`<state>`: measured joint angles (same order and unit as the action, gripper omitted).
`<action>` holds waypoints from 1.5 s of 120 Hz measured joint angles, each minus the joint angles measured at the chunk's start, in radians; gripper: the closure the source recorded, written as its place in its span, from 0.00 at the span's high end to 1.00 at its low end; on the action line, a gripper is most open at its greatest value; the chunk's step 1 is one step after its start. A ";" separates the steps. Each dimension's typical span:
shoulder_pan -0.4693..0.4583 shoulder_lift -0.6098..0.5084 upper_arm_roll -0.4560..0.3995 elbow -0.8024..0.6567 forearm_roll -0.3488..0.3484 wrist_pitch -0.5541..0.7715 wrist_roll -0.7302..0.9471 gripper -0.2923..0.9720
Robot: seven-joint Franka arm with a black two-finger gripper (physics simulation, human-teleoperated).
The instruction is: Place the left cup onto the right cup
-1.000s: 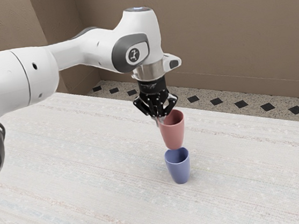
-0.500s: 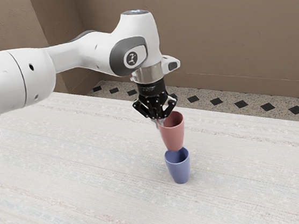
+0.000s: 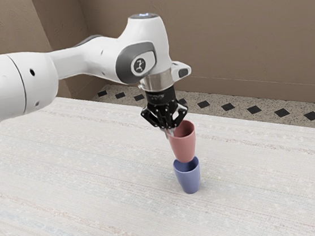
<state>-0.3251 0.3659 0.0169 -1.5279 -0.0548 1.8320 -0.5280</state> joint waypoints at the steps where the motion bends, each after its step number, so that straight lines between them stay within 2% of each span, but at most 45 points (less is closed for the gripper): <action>1: -0.001 0.000 0.000 0.000 0.000 0.000 0.000 0.15; 180: -0.003 0.014 -0.003 -0.052 -0.003 0.051 -0.002 0.15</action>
<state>-0.3283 0.3804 0.0142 -1.5803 -0.0574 1.8831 -0.5303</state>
